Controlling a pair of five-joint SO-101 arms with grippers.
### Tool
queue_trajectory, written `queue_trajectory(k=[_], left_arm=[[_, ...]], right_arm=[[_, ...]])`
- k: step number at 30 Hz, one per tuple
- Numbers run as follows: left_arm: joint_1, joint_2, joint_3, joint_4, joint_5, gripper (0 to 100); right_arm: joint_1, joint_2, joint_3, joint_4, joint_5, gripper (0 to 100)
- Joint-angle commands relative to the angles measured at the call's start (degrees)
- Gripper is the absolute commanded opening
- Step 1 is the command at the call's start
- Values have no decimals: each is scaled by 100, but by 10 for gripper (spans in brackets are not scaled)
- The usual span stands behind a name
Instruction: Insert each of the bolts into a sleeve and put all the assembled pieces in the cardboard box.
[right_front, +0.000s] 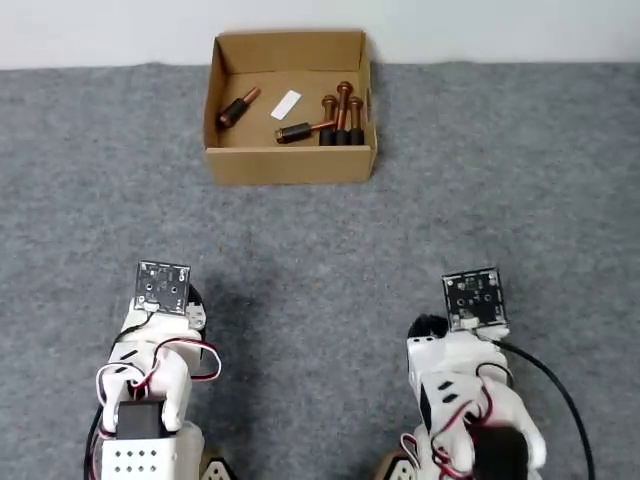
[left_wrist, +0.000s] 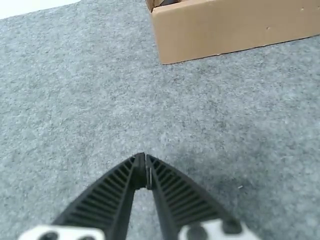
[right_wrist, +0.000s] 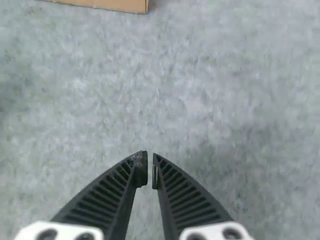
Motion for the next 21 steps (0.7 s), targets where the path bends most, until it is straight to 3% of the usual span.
queue_trajectory(k=[1, 16, 21], left_arm=[[-18, -9, -31, 9, -44, 6], [-18, -9, -31, 9, -44, 6], [-18, -9, -31, 9, -44, 6]], right_arm=[[31, 22, 290, -136, -97, 8], [57, -75, 2295, -593, -53, 9], [435, -75, 2286, -611, -62, 9]])
